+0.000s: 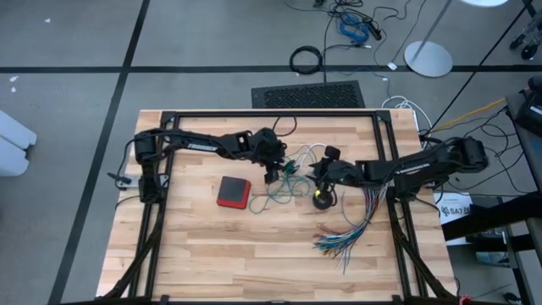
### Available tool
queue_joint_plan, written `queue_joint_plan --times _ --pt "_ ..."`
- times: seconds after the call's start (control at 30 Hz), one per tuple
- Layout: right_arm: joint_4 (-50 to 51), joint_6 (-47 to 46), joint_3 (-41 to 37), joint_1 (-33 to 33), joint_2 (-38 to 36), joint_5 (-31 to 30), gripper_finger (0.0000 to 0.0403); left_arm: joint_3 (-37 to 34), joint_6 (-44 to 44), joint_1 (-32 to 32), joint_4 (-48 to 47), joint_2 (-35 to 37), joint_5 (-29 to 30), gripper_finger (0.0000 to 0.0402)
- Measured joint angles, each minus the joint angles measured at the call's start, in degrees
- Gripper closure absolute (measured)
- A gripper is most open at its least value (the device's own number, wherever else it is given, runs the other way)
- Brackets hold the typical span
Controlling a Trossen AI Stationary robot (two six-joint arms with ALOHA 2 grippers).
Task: Coiling cords
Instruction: Uncoil the green wire cable from the spool
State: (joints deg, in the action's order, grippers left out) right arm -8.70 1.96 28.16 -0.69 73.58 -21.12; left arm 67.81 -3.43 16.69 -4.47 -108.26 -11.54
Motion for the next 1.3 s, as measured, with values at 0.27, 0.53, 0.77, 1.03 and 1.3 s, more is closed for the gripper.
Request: queue_joint_plan --times 0.27,0.53,0.77,1.03,1.3 --pt "-2.9 0.23 -0.02 -0.07 3.86 -1.79 0.0238 0.02 3.17 -0.73 2.99 -2.02 4.03 0.026" --pt "-5.76 1.82 -0.02 -0.07 3.93 -1.66 0.0238 0.01 3.13 -0.98 2.5 -2.04 7.01 0.0274" --pt "-6.96 1.96 0.0 -0.07 3.93 -1.62 0.0238 0.04 1.3 -1.1 3.5 -3.2 7.48 0.0383" --pt "-5.97 -0.44 0.0 -0.24 3.92 -5.91 0.0238 0.34 -6.01 -2.28 4.74 -1.43 10.41 0.0397" --pt "-6.35 -0.07 -0.05 -0.5 3.78 -6.01 0.0238 0.37 -17.82 -5.15 -0.84 6.18 17.63 0.0399"
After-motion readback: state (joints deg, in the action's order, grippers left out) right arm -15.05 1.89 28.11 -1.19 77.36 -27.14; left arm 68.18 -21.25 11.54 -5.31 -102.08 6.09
